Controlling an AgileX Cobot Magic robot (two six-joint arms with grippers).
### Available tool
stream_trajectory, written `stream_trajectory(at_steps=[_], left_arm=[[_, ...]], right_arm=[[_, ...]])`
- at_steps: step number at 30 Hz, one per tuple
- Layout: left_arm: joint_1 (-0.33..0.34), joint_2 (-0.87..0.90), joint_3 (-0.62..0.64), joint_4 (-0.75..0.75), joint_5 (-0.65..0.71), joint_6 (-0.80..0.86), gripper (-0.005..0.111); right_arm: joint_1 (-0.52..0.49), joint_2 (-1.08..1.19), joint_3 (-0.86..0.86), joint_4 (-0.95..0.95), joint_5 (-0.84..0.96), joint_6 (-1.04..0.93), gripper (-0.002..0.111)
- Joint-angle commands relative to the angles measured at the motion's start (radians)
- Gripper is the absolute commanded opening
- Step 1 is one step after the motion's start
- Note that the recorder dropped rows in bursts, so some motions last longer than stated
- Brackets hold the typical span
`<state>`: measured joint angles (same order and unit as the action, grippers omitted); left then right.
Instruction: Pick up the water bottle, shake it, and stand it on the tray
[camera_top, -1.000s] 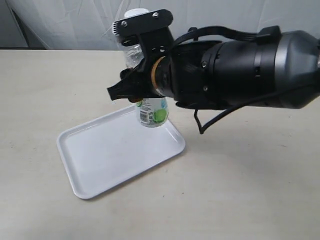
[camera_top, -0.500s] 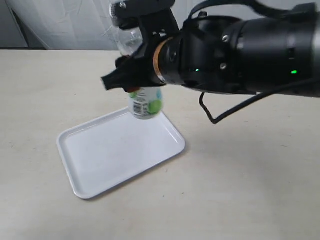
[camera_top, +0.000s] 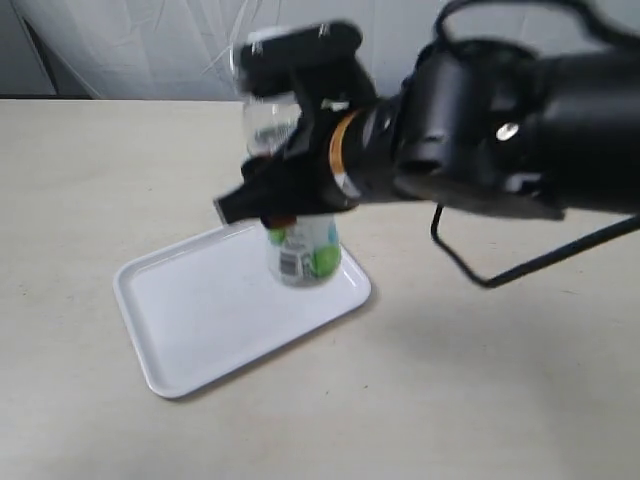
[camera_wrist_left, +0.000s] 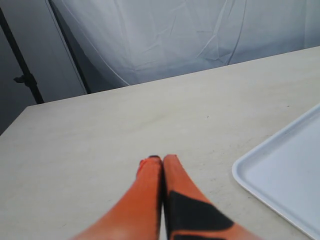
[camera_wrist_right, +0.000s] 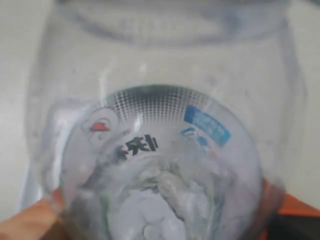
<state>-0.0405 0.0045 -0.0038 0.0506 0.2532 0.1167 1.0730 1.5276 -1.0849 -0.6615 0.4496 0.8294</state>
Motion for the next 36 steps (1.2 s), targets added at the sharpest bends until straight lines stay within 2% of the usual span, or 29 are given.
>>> stream_trajectory(at_steps=[1, 7, 13, 19, 23, 25, 27, 28, 29, 30, 32, 35, 36], left_arm=[[-0.002, -0.005, 0.004, -0.004, -0.012, -0.003, 0.000], [-0.002, -0.005, 0.004, -0.004, -0.012, -0.003, 0.000], [-0.002, -0.005, 0.004, -0.004, -0.012, -0.003, 0.000], [-0.002, -0.005, 0.004, -0.004, -0.012, -0.003, 0.000], [-0.002, -0.005, 0.004, -0.004, -0.012, -0.003, 0.000], [-0.002, -0.005, 0.004, -0.004, -0.012, -0.003, 0.000], [-0.002, -0.005, 0.004, -0.004, -0.012, -0.003, 0.000], [-0.002, -0.005, 0.004, -0.004, -0.012, -0.003, 0.000], [-0.002, -0.005, 0.004, -0.004, -0.012, -0.003, 0.000], [-0.002, -0.005, 0.004, -0.004, -0.012, -0.003, 0.000], [-0.002, -0.005, 0.004, -0.004, -0.012, -0.003, 0.000], [-0.002, -0.005, 0.004, -0.004, -0.012, -0.003, 0.000], [-0.002, -0.005, 0.004, -0.004, -0.012, -0.003, 0.000]], right_arm=[[-0.003, -0.113, -0.045, -0.044, -0.058, -0.015, -0.001], [-0.001, -0.024, 0.037, 0.046, -0.040, -0.042, -0.001], [-0.001, -0.100, -0.024, 0.015, -0.031, -0.053, -0.001], [-0.001, -0.061, 0.027, 0.091, -0.036, -0.051, -0.001], [-0.001, -0.020, 0.046, 0.163, -0.001, -0.229, -0.001], [-0.003, -0.036, 0.046, 0.061, 0.014, -0.280, -0.001], [-0.042, -0.040, 0.031, -0.200, 0.135, -0.020, -0.001], [-0.061, -0.034, 0.023, -0.298, 0.232, 0.214, -0.001], [-0.068, -0.035, 0.024, -0.331, 0.292, 0.381, -0.001], [-0.068, -0.035, 0.025, -0.315, 0.285, 0.393, -0.001], [-0.044, -0.045, 0.034, -0.135, 0.063, 0.115, -0.001], [0.011, -0.056, 0.036, 0.170, -0.135, -0.493, -0.001], [0.009, -0.056, 0.026, 0.189, -0.138, -0.498, -0.001]])
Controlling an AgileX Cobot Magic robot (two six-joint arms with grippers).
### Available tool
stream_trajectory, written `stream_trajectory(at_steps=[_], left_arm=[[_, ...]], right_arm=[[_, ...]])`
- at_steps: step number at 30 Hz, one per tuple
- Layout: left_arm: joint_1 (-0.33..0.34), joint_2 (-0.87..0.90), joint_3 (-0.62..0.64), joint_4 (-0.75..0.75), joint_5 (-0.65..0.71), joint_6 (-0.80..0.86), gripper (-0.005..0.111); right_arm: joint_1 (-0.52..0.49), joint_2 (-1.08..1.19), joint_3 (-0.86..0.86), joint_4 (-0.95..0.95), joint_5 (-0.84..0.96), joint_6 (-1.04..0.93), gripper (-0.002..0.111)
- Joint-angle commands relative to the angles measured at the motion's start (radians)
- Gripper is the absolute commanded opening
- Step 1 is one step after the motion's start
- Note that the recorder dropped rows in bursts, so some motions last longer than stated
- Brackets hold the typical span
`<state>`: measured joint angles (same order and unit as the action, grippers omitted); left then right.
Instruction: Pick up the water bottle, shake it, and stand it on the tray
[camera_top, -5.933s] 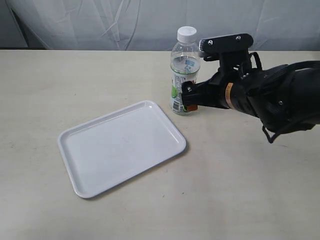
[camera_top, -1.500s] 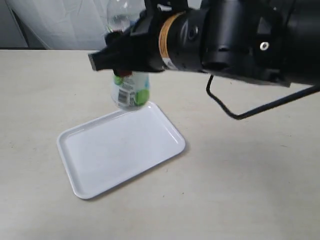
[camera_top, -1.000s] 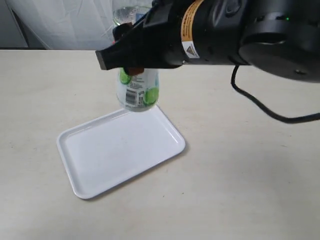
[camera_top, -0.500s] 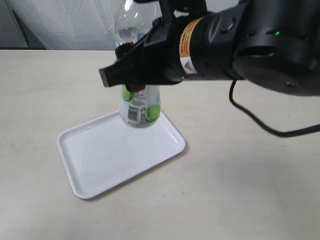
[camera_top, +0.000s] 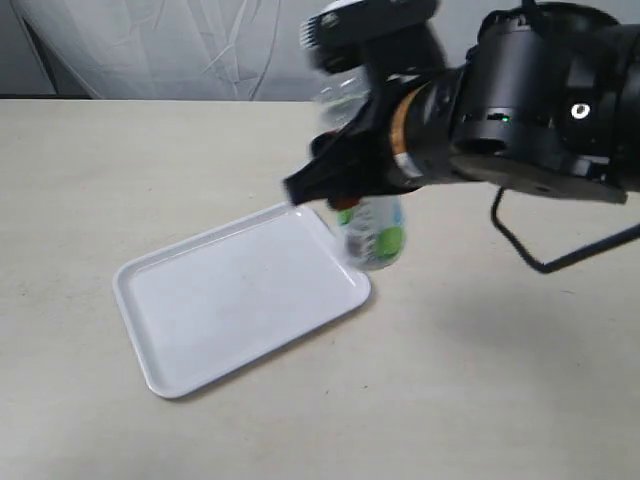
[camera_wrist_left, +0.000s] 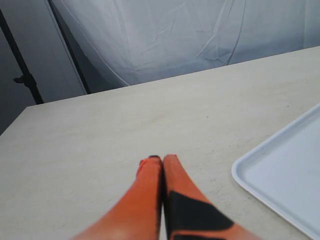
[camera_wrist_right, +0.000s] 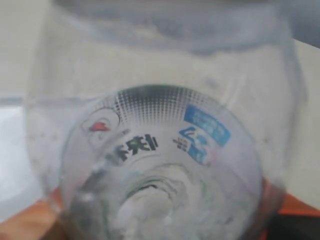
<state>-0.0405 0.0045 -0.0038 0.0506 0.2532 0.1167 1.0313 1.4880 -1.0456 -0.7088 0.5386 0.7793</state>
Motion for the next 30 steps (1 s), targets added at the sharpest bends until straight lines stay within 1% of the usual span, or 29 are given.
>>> stream_trajectory(at_steps=[1, 3, 4, 5, 6, 9, 10, 11, 13, 15, 17, 18, 19, 20, 22, 24, 25, 27, 29, 30], left_arm=[[-0.002, -0.005, 0.004, -0.004, -0.012, -0.003, 0.000], [-0.002, -0.005, 0.004, -0.004, -0.012, -0.003, 0.000], [-0.002, -0.005, 0.004, -0.004, -0.012, -0.003, 0.000], [-0.002, -0.005, 0.004, -0.004, -0.012, -0.003, 0.000], [-0.002, -0.005, 0.004, -0.004, -0.012, -0.003, 0.000], [-0.002, -0.005, 0.004, -0.004, -0.012, -0.003, 0.000], [-0.002, -0.005, 0.004, -0.004, -0.012, -0.003, 0.000], [-0.002, -0.005, 0.004, -0.004, -0.012, -0.003, 0.000], [-0.002, -0.005, 0.004, -0.004, -0.012, -0.003, 0.000], [-0.002, -0.005, 0.004, -0.004, -0.012, -0.003, 0.000], [-0.002, -0.005, 0.004, -0.004, -0.012, -0.003, 0.000], [-0.002, -0.005, 0.004, -0.004, -0.012, -0.003, 0.000], [-0.002, -0.005, 0.004, -0.004, -0.012, -0.003, 0.000], [-0.002, -0.005, 0.004, -0.004, -0.012, -0.003, 0.000], [-0.002, -0.005, 0.004, -0.004, -0.012, -0.003, 0.000], [-0.002, -0.005, 0.004, -0.004, -0.012, -0.005, 0.000], [-0.002, -0.005, 0.004, -0.004, -0.012, -0.005, 0.000], [-0.002, -0.005, 0.004, -0.004, -0.012, -0.005, 0.000], [-0.002, -0.005, 0.004, -0.004, -0.012, -0.005, 0.000], [-0.002, -0.005, 0.004, -0.004, -0.012, -0.005, 0.000]], right_arm=[[0.027, -0.017, -0.025, 0.199, -0.224, -0.360, -0.001], [-0.030, -0.006, -0.034, 0.077, -0.192, -0.041, -0.001], [-0.044, -0.002, -0.034, 0.050, -0.177, 0.090, -0.001], [-0.043, 0.000, -0.032, 0.040, -0.171, 0.153, -0.001], [-0.027, 0.000, -0.021, 0.060, -0.195, 0.120, -0.001], [0.031, -0.007, -0.001, 0.125, -0.263, -0.212, -0.001], [0.034, -0.009, -0.001, 0.145, -0.263, -0.243, -0.001], [0.019, -0.009, -0.003, 0.142, -0.269, -0.222, -0.001], [-0.029, -0.006, -0.008, 0.139, -0.268, -0.102, -0.001], [-0.082, -0.002, -0.008, 0.139, -0.203, 0.034, -0.001], [-0.123, 0.003, -0.008, 0.154, -0.129, 0.076, -0.001], [-0.140, 0.003, -0.006, 0.199, -0.116, 0.066, -0.001], [-0.153, 0.003, -0.006, 0.248, -0.116, 0.024, -0.001], [-0.165, 0.003, -0.006, 0.333, -0.133, -0.073, -0.001], [-0.183, 0.003, -0.006, 0.585, -0.184, -0.332, -0.001], [-0.196, 0.003, -0.006, 0.913, -0.199, -0.689, -0.001], [-0.206, 0.003, -0.006, 1.046, -0.188, -0.868, -0.001], [-0.232, 0.005, -0.008, 1.358, -0.129, -1.199, -0.001], [-0.258, 0.009, -0.008, 1.556, -0.066, -1.443, -0.001], [-0.267, 0.009, -0.008, 1.622, -0.053, -1.548, -0.001]])
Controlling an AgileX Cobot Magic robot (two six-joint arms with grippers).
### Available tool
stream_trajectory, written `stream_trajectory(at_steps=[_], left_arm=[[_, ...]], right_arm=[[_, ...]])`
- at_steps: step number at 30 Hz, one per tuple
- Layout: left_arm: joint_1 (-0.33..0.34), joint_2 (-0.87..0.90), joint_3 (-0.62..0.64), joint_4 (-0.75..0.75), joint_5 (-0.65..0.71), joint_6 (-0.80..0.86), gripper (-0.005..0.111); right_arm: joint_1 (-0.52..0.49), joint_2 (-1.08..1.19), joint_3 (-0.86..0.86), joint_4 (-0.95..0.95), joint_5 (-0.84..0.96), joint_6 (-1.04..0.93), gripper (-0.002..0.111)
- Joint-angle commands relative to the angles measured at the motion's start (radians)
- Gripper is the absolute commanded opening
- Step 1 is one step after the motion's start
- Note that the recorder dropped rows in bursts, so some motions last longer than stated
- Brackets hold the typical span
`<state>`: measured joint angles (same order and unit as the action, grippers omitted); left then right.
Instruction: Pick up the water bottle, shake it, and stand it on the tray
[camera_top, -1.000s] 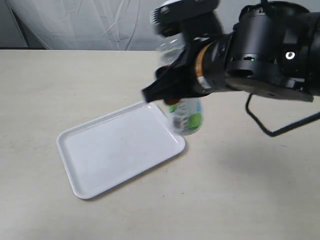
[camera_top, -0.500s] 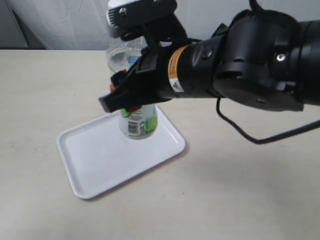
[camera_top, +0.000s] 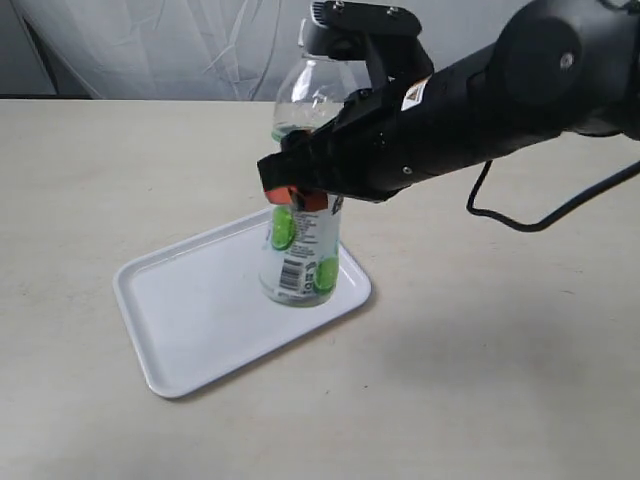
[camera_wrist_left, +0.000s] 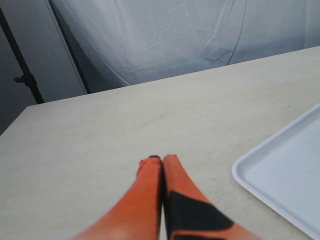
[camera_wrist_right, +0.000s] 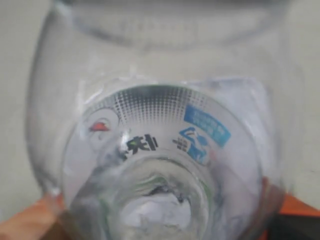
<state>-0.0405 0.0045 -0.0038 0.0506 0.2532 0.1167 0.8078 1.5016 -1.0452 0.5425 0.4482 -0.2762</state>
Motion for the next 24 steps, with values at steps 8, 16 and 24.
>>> stream_trajectory(at_steps=[8, 16, 24], left_arm=[[-0.002, -0.005, 0.004, -0.004, -0.012, -0.002, 0.000], [-0.002, -0.005, 0.004, -0.004, -0.012, -0.004, 0.000], [-0.002, -0.005, 0.004, -0.004, -0.012, -0.004, 0.000]], right_arm=[[0.090, 0.001, 0.078, 0.437, -0.475, -0.569, -0.001], [0.217, 0.007, 0.161, 0.693, -0.903, -0.601, -0.001], [0.146, 0.009, 0.207, 0.539, -0.607, -0.430, -0.001]])
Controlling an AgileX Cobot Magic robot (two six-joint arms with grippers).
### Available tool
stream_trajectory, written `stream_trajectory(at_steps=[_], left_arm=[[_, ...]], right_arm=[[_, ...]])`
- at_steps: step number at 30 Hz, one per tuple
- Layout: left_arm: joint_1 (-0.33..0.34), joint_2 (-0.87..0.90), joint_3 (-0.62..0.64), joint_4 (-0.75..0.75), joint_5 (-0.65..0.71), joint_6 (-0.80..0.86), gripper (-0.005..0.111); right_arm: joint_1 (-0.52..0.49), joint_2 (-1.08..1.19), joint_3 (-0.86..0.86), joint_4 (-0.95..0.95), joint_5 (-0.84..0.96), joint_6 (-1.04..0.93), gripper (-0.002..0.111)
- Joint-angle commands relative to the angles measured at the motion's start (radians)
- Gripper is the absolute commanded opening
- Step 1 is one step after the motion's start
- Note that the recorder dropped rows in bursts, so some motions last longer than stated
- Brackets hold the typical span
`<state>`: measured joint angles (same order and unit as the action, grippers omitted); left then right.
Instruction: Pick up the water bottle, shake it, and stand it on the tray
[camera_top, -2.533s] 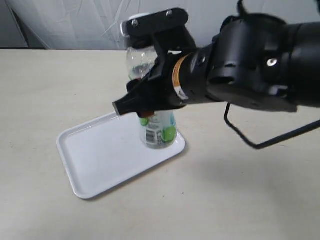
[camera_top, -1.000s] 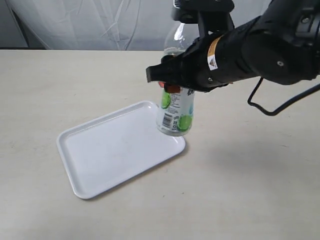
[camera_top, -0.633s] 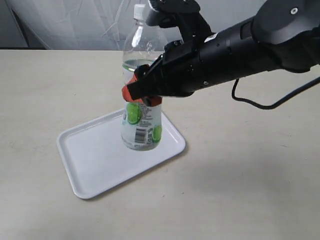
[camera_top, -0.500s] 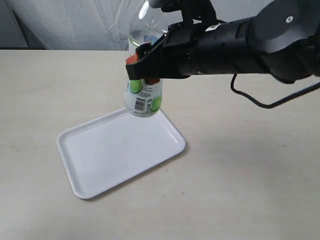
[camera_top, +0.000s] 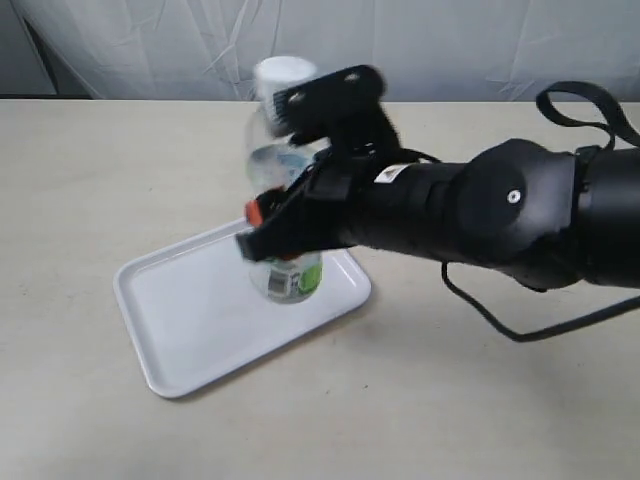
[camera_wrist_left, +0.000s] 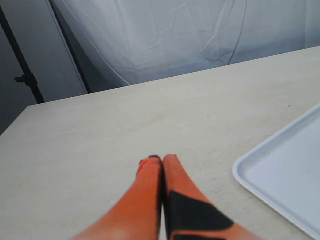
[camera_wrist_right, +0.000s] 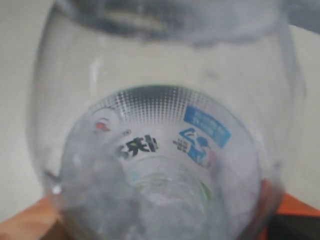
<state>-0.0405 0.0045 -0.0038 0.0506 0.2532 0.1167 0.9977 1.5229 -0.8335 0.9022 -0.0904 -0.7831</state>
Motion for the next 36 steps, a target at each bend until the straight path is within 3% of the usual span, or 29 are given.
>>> stream_trajectory(at_steps=[1, 3, 4, 8, 10, 12, 13, 17, 19, 23, 26, 28, 30, 33, 36], left_arm=[[-0.002, -0.005, 0.004, -0.004, -0.012, -0.004, 0.000], [-0.002, -0.005, 0.004, -0.004, -0.012, -0.004, 0.000], [-0.002, -0.005, 0.004, -0.004, -0.012, -0.004, 0.000], [-0.002, -0.005, 0.004, -0.004, -0.012, -0.004, 0.000], [-0.002, -0.005, 0.004, -0.004, -0.012, -0.004, 0.000], [-0.002, -0.005, 0.004, -0.004, -0.012, -0.004, 0.000], [-0.002, -0.005, 0.004, -0.004, -0.012, -0.004, 0.000], [-0.002, -0.005, 0.004, -0.004, -0.013, -0.004, 0.000], [-0.002, -0.005, 0.004, -0.004, -0.013, -0.004, 0.000], [-0.002, -0.005, 0.004, -0.004, -0.013, -0.004, 0.000], [-0.002, -0.005, 0.004, -0.004, -0.013, -0.004, 0.000], [-0.002, -0.005, 0.004, -0.004, -0.013, -0.004, 0.000], [-0.002, -0.005, 0.004, -0.004, -0.013, -0.004, 0.000], [-0.002, -0.005, 0.004, -0.004, -0.013, -0.004, 0.000], [-0.002, -0.005, 0.004, -0.004, -0.013, -0.004, 0.000]], right_arm=[[-0.044, -0.012, -0.016, 0.079, 0.052, 0.056, -0.001], [-0.030, -0.020, -0.043, -0.141, 0.214, 0.033, -0.001], [-0.030, -0.029, -0.041, -0.159, 0.190, 0.061, -0.001], [-0.051, -0.041, 0.000, 0.053, -0.101, 0.168, -0.001], [-0.051, -0.041, -0.015, 0.055, 0.030, 0.150, -0.001], [-0.051, -0.041, -0.051, -0.159, 0.241, 0.060, -0.001], [-0.054, -0.041, -0.051, -0.233, 0.242, 0.079, -0.001], [-0.160, -0.033, -0.010, -0.137, -0.001, 0.353, -0.001], [-0.172, -0.025, -0.019, -0.085, 0.054, 0.370, -0.001], [-0.119, -0.029, -0.080, -0.332, 0.300, 0.214, -0.001], [-0.126, -0.025, -0.071, -0.370, 0.168, 0.276, -0.001], [-0.135, -0.014, -0.064, -0.288, 0.104, 0.380, -0.001], [-0.115, -0.011, -0.081, -0.251, 0.182, 0.378, -0.001], [-0.077, -0.018, -0.096, -0.398, 0.254, 0.215, -0.001], [-0.147, -0.010, -0.069, -0.363, 0.080, 0.389, -0.001]])
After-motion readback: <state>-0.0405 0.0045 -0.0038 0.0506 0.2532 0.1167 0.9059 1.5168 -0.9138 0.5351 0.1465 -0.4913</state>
